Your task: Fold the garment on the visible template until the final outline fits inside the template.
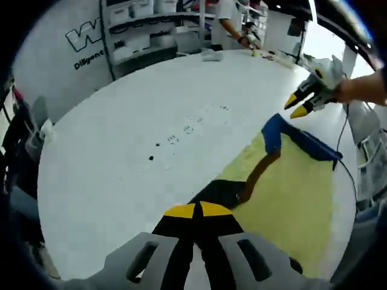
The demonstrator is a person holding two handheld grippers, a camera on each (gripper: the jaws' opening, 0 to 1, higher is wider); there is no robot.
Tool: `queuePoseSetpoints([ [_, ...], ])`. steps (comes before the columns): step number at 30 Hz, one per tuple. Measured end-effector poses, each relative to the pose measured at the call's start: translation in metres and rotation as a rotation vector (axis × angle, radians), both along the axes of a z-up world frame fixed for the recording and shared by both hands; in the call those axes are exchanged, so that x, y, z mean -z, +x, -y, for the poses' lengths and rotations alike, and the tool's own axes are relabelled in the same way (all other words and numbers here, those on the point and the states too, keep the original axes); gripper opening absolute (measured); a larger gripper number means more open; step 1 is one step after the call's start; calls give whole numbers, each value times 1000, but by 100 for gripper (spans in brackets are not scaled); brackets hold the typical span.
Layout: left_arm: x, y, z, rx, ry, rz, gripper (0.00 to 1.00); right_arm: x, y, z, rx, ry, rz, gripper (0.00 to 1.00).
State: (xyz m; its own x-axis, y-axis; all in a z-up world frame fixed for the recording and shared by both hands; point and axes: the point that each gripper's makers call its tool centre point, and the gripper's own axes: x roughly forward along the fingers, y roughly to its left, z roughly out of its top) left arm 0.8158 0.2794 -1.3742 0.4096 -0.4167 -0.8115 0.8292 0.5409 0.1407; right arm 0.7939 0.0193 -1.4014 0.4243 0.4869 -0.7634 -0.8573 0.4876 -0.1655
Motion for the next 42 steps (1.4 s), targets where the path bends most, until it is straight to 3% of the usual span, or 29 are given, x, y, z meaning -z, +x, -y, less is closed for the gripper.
queuePoseSetpoints([
  [6, 18, 3, 15, 216, 65, 106, 22, 3, -3, -25, -122, -25, 63, 7],
  [9, 29, 5, 14, 386, 199, 195, 23, 7, -3, -33, -203, -83, 95, 8],
  [16, 41, 5, 23, 555, 248, 271, 27, 23, 2, -36, -284, -141, 114, 12],
  [18, 47, 7, 19, 578, 291, 286, 27, 27, 3, -36, -304, -159, 119, 13],
  [19, 51, 6, 20, 585, 279, 281, 28, 30, 4, -35, -310, -160, 118, 13],
  [22, 54, 10, 20, 626, 326, 326, 22, 32, 9, -34, -332, -191, 147, 10],
  [25, 57, 10, 24, 615, 292, 308, 8, 37, 11, -38, -363, -206, 156, 4],
  [26, 57, 12, 24, 607, 293, 314, 8, 38, 15, -35, -374, -242, 173, 3],
  [28, 58, 14, 23, 574, 268, 290, 8, 39, 16, -40, -365, -207, 160, 0],
  [30, 54, 18, 23, 555, 248, 296, 8, 40, 21, -39, -365, -232, 178, 0],
  [34, 42, 27, 24, 461, 159, 281, 8, 31, 30, -45, -268, -121, 152, 0],
  [36, 33, 32, 29, 390, 67, 255, 8, 24, 37, -44, -220, -73, 135, 0],
  [39, 20, 51, 28, 168, -104, 153, 8, 13, 49, -45, -81, 65, 45, 0],
  [40, 16, 60, 26, 83, -154, 128, 8, 8, 56, -45, 43, 165, -41, 0],
  [41, 14, 69, 22, -9, -202, 93, 8, 4, 64, -46, 122, 244, -85, 0],
  [42, 12, 76, 16, -108, -228, 66, 8, 2, 76, -39, 213, 276, -93, 0],
])
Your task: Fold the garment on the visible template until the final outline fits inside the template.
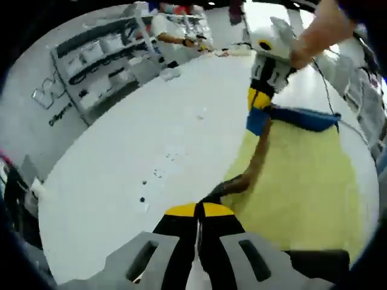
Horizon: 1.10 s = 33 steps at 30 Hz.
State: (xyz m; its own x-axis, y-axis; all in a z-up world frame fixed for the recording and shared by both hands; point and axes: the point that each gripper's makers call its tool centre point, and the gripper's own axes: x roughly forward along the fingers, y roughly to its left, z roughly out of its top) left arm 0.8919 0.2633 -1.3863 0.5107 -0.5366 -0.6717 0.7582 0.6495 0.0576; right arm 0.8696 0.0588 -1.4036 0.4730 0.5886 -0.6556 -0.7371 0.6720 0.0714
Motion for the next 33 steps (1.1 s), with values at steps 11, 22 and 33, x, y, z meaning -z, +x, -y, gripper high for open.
queuePoseSetpoints([
  [11, 2, -12, -22, -145, 40, -61, 18, -5, -3, 26, 27, -168, 92, 23],
  [22, -26, -97, -15, 44, -2, -14, 12, -15, -94, 9, -163, -130, 145, 15],
  [33, -17, -224, -7, 198, -26, -35, 16, -11, -197, -2, -277, -87, 144, 16],
])
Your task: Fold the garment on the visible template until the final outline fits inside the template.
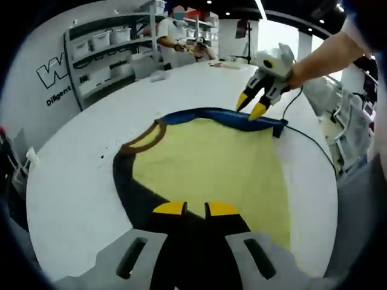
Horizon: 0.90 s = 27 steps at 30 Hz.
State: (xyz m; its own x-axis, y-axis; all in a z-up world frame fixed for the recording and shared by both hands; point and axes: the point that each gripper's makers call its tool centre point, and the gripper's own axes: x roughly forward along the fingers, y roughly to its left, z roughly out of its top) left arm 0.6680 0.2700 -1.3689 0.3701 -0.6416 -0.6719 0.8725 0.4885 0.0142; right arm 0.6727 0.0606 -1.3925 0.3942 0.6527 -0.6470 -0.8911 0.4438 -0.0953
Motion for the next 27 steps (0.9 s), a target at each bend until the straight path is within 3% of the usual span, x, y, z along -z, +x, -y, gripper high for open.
queuePoseSetpoints([
  [3, 3, -32, 7, 40, -13, -8, 19, 1, -23, -2, -15, 12, -9, 16],
  [9, 34, -96, 4, 171, 95, -23, 24, 16, -63, -6, -70, -12, -45, 14],
  [11, 43, -109, 2, 176, 109, -37, 24, 15, -72, -8, -80, -17, -43, 13],
  [18, 61, -127, -7, 186, 191, -22, 25, 31, -94, -13, -134, -77, -58, 14],
  [24, 71, -138, -13, 205, 258, -12, 25, 43, -96, -8, -130, -115, -68, 15],
  [27, 78, -137, -20, 221, 327, 14, 19, 51, -94, -1, -133, -149, -76, 15],
])
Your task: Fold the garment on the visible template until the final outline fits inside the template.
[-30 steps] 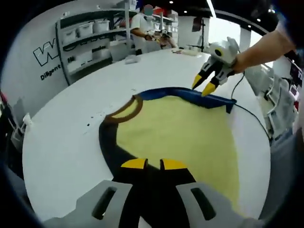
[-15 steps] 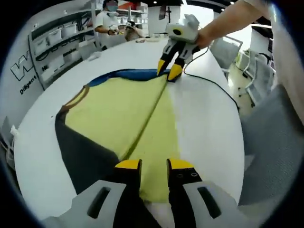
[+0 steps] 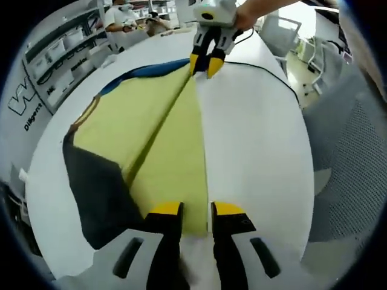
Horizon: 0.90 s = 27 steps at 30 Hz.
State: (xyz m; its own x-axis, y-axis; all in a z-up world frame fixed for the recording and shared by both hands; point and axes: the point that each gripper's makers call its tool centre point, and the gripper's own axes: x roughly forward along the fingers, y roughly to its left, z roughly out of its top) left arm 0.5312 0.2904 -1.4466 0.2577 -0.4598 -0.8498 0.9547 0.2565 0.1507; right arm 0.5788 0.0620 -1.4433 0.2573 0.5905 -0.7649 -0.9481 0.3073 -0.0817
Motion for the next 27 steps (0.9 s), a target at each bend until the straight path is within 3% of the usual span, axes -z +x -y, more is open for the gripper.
queuePoseSetpoints([
  [1, -4, 0, 5, -6, -39, -1, 17, 0, 1, 0, 2, 1, -1, 15],
  [4, -5, 0, 5, -17, -33, -4, 15, 2, 6, 3, 5, -14, 9, 17],
  [7, -2, -1, 3, -26, -27, -8, 5, 3, 11, 4, -2, -19, 10, 14],
  [9, -4, -2, 3, -51, -46, -33, 4, 4, 15, 4, 0, -24, 7, 12],
  [17, -16, 1, 2, -68, -102, -39, 3, 4, 25, 3, -49, -62, 55, 7],
  [20, -23, 5, 0, -100, -133, -41, 3, 6, 24, 4, -62, -76, 42, 0],
  [24, -28, 9, -2, -119, -148, -36, 3, 4, 24, 7, -49, -85, 19, 0],
  [27, -30, 13, -4, -126, -153, -30, 3, 1, 17, 6, -86, -101, 22, 0],
])
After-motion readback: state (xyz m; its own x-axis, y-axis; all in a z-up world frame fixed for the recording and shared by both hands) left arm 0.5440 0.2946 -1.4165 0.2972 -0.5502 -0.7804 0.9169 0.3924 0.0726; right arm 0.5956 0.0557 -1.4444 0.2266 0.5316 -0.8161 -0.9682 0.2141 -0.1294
